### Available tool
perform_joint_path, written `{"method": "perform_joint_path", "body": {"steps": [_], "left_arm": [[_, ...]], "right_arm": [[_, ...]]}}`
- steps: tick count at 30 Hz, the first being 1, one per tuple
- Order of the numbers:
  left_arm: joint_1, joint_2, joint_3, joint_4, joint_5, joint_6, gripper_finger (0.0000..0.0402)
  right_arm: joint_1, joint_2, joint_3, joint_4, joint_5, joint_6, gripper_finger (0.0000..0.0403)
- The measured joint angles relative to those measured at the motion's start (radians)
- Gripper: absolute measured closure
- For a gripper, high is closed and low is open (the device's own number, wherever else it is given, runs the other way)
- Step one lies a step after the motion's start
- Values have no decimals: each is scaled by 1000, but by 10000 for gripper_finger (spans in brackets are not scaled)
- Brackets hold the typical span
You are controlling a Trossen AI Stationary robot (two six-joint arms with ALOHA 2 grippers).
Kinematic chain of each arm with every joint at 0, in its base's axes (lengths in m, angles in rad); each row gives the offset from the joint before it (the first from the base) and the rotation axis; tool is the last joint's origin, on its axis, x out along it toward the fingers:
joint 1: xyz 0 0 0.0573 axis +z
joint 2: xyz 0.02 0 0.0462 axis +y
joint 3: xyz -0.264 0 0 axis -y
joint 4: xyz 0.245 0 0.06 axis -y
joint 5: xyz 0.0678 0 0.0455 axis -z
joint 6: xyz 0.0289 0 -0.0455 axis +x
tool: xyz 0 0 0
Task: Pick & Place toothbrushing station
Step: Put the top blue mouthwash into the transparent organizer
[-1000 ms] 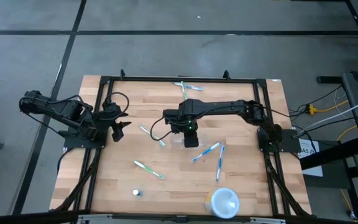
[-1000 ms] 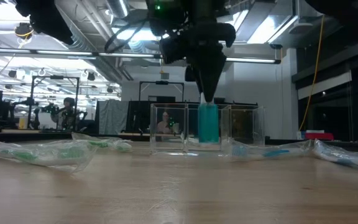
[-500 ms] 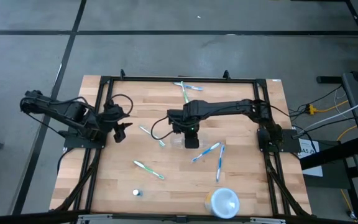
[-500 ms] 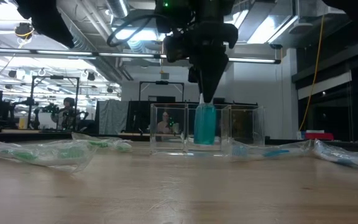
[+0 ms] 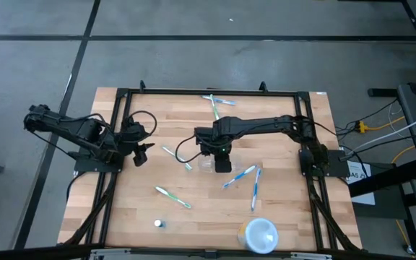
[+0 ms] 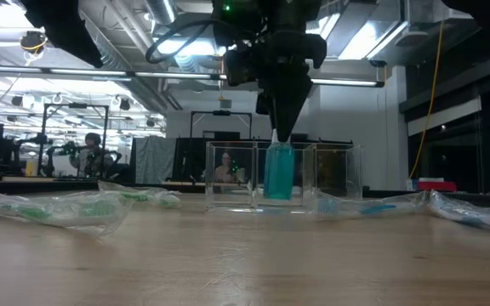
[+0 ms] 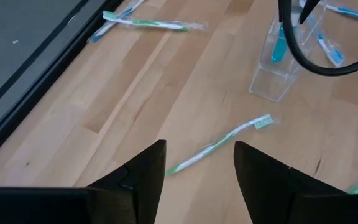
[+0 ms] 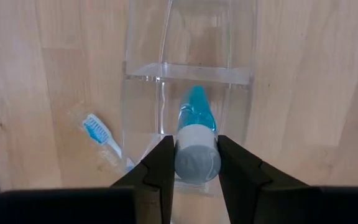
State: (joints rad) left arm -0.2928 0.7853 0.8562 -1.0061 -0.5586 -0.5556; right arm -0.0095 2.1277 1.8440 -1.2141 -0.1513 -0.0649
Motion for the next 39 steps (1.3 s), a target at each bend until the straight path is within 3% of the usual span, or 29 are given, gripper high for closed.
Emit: {"method": "perform_joint_path", "body": {"steps": [29, 39], "left_arm": [[0, 0, 0, 0, -33, 39, 217], [0, 0, 0, 0, -26, 39, 217]], "right_arm": [[-15, -2, -22, 19, 28, 12, 306], [-9, 2, -25, 14, 33, 51, 216]]}}
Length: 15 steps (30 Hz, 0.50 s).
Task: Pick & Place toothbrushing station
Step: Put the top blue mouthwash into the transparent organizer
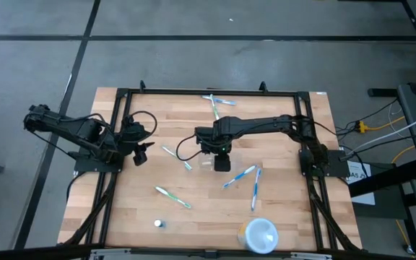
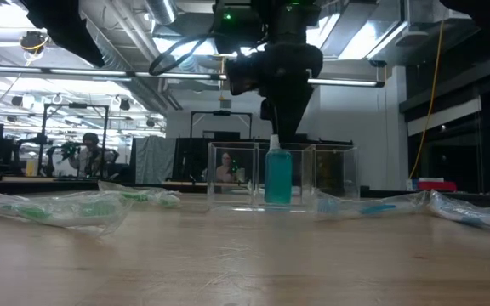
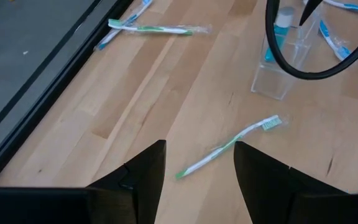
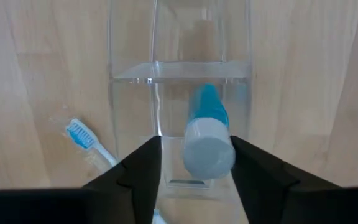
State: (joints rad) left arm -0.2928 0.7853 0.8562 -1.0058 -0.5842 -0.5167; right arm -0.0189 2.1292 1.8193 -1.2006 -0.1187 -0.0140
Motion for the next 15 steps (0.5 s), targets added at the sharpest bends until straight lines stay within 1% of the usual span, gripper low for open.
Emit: {"method": "perform_joint_path", "body": {"steps": [4, 12, 15], "left_arm": [[0, 0, 0, 0, 0, 0, 217], [0, 0, 0, 0, 1, 0, 217], [0, 0, 0, 0, 1, -1, 217]], "right_arm": [[1, 0, 0, -5, 0, 14, 205], [1, -4, 0, -15, 0, 49, 203], [1, -24, 0, -27, 22, 78, 202]]}}
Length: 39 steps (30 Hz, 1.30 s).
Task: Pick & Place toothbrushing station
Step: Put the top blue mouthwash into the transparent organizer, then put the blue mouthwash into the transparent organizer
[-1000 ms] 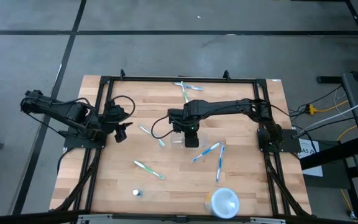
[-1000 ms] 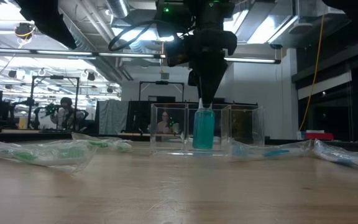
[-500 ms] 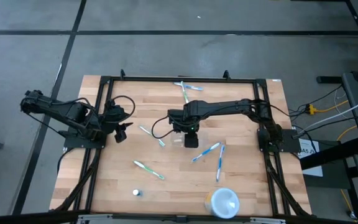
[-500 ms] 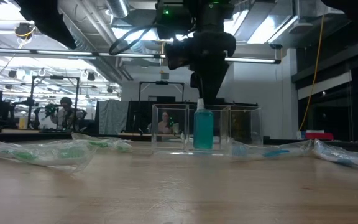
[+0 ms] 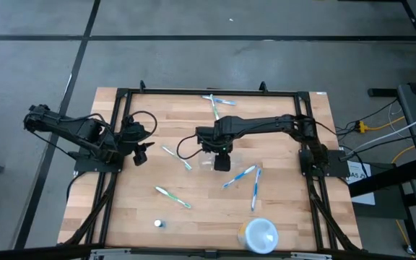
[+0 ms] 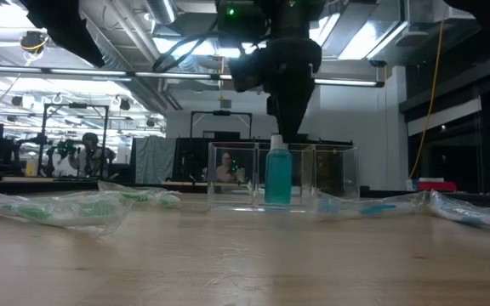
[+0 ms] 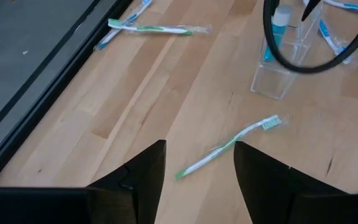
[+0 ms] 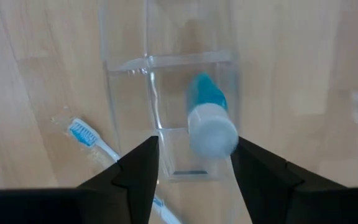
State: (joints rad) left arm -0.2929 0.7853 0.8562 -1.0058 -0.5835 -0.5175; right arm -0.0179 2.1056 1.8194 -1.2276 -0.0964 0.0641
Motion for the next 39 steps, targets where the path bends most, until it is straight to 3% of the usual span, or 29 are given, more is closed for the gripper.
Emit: {"method": "perform_joint_path", "body": {"steps": [11, 15, 18, 20, 24, 28, 31, 36, 39], "left_arm": [[0, 0, 0, 0, 5, -23, 217], [0, 0, 0, 0, 67, -108, 217], [0, 0, 0, -4, 188, -204, 217], [-6, 1, 0, -3, 323, -238, 217], [-92, 37, -4, 15, 548, -327, 217], [-294, 131, -48, 229, 572, -424, 217], [-442, 260, -52, 296, 526, -484, 219], [-550, 513, 26, 287, 438, -576, 238], [-557, 662, 119, 170, 428, -584, 254]], "right_arm": [[0, -105, 0, -45, 71, 75, 202], [8, -181, 0, -48, 74, 112, 202], [19, -264, 0, -38, 74, 155, 202], [32, -328, 0, -36, 74, 171, 202], [92, -457, 0, -29, 74, 201, 202], [186, -544, 1, -28, 79, 245, 202], [265, -592, 1, -28, 115, 288, 202], [385, -657, 1, -29, 180, 370, 201], [463, -699, 1, -28, 224, 422, 201]]}}
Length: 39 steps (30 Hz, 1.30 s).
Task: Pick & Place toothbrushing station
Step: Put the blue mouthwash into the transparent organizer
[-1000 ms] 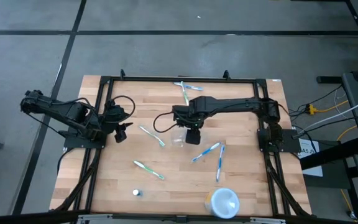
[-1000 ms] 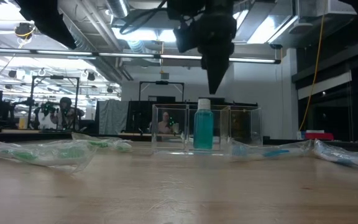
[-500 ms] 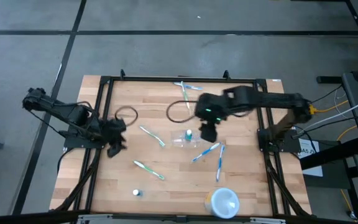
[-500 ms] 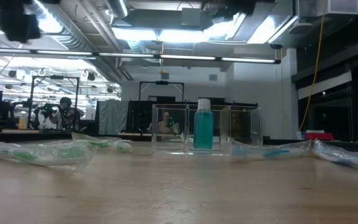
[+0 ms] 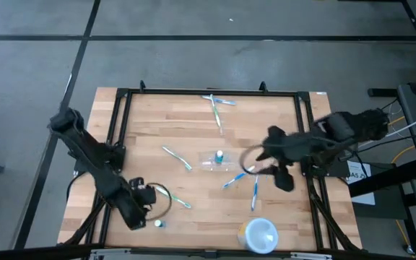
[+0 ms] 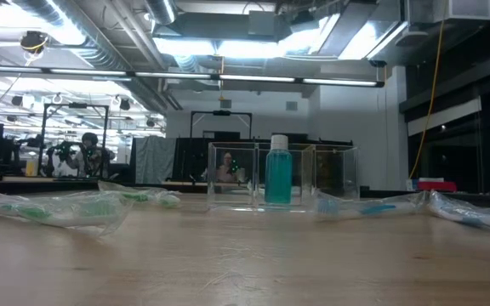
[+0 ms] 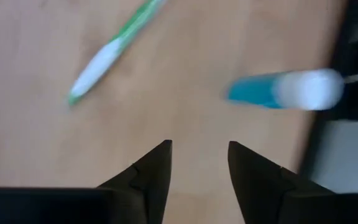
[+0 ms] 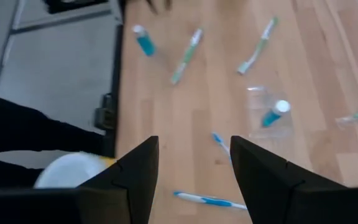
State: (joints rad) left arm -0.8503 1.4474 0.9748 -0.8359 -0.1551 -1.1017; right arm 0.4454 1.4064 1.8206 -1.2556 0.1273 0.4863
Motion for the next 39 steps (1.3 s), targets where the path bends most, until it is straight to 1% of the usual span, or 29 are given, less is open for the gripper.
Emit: {"method": "perform_joint_path", "body": {"steps": [3, 5, 7, 11, 13, 15, 18, 19, 22, 27, 29, 32, 39], "left_arm": [[10, 83, 107, -143, -16, 108, 269], [23, 95, 173, -178, -30, 194, 275], [42, 82, 232, -189, -18, 283, 278], [88, 22, 328, -187, 34, 391, 277], [98, 14, 360, -187, 84, 484, 274], [91, 16, 371, -200, 132, 594, 269], [83, 26, 371, -264, 215, 702, 252], [84, 32, 370, -292, 222, 724, 245], [89, 34, 369, -306, 206, 746, 223], [102, 35, 346, -156, 133, 744, 189], [101, 44, 322, -124, 121, 725, 181], [89, 67, 290, -98, 122, 662, 176], [54, 161, 286, 27, 110, 631, 176]], "right_arm": [[71, -37, 0, 9, 44, 40, 201], [110, -56, 0, 29, 67, 55, 201], [142, -69, 0, 51, 90, 56, 201], [182, -78, 0, 66, 148, 70, 201], [195, -78, 0, 66, 176, 84, 201], [205, -76, 0, 66, 210, 98, 201], [223, -75, 0, 81, 272, 129, 201], [232, -75, 0, 95, 289, 135, 201], [264, -75, 0, 134, 340, 143, 201], [317, -74, 0, 140, 421, 198, 201], [337, -74, 0, 140, 452, 229, 201], [371, -74, 0, 141, 489, 265, 201], [418, -74, 0, 141, 547, 317, 201]]}}
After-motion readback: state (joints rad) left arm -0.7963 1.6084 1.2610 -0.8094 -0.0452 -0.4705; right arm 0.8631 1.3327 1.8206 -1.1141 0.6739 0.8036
